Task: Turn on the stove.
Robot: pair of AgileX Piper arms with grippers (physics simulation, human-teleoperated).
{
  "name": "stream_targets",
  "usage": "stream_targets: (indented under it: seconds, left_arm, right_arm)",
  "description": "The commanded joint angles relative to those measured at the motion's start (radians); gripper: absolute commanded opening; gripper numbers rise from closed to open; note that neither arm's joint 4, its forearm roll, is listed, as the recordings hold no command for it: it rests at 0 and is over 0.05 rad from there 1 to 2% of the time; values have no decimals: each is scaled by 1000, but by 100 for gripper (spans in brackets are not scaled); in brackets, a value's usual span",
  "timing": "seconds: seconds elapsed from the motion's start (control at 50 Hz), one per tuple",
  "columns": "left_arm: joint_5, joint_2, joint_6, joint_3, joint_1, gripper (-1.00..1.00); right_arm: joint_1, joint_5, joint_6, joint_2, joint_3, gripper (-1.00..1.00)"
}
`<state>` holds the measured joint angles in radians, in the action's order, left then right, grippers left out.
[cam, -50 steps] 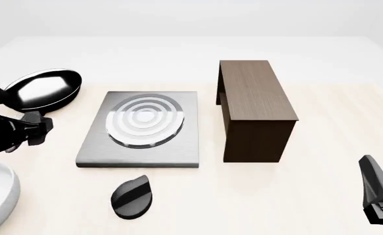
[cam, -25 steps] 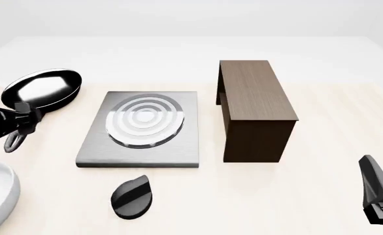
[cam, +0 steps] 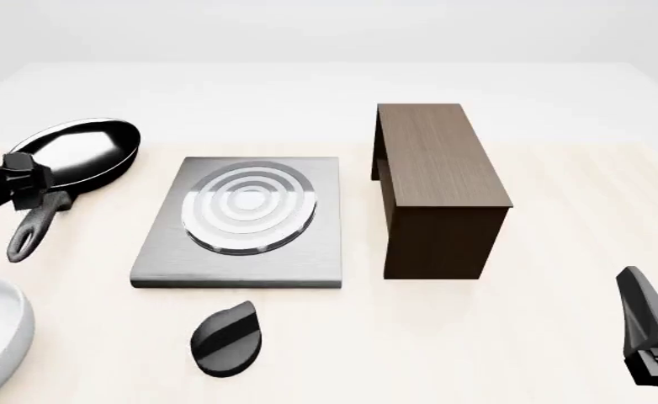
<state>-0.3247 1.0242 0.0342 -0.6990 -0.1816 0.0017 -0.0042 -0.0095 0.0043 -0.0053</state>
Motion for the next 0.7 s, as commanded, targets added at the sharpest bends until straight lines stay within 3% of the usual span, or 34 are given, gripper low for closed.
stream_targets:
  seconds: [0.02, 0.48, 0.7]
  left_arm:
    - [-1, -5, 7, -26, -20, 100]
    - [-25, -35, -10, -34, -97, 100]
    - [-81, -63, 5, -109, -126, 100]
  right_arm:
    - [0, 0, 1, 0, 1, 100]
    - [0, 0, 1, -1, 1, 100]
    - [0, 0, 1, -1, 1, 100]
